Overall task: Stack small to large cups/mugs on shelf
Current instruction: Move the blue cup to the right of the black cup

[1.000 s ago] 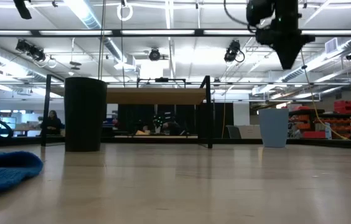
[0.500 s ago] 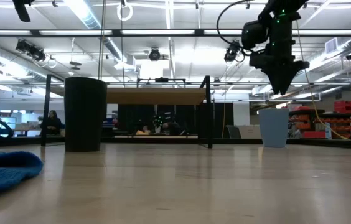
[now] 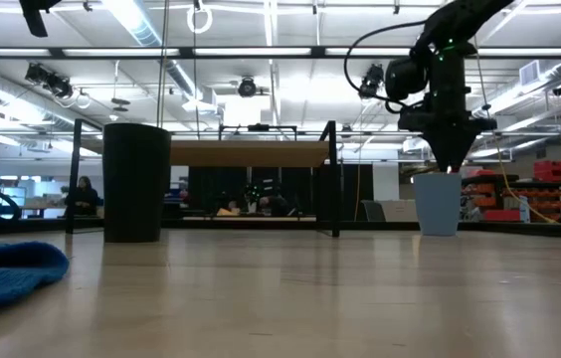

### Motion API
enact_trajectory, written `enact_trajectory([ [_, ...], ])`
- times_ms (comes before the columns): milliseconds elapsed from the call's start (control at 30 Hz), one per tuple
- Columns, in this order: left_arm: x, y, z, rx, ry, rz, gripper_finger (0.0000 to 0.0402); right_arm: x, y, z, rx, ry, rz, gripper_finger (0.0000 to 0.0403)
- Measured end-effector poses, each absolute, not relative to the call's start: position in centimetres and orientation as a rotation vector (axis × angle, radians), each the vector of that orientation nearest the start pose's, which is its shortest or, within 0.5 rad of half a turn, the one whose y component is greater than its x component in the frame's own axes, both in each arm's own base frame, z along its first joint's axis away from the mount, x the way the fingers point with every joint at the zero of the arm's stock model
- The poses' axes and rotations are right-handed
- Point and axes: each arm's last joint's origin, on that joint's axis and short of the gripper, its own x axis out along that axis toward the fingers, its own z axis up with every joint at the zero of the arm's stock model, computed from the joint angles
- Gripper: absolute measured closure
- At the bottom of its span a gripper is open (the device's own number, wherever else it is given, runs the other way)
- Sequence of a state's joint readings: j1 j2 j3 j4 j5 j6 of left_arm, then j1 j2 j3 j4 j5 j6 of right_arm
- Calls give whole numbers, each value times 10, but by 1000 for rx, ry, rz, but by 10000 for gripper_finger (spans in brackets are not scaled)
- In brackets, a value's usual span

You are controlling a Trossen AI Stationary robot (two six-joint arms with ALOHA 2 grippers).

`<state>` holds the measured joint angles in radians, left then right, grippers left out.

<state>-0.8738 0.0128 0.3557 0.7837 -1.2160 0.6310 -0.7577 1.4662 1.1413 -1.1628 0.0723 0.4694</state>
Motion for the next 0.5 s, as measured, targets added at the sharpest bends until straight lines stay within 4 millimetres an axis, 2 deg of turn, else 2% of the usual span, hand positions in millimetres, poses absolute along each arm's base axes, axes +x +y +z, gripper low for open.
enact_trajectory([
  [300,21,17,316,-371,-430,450,268,177,-176,234,905,1267,-1048,286],
  [500,22,16,315,-371,-425,444,265,175,-179,235,905,1241,-1054,286],
])
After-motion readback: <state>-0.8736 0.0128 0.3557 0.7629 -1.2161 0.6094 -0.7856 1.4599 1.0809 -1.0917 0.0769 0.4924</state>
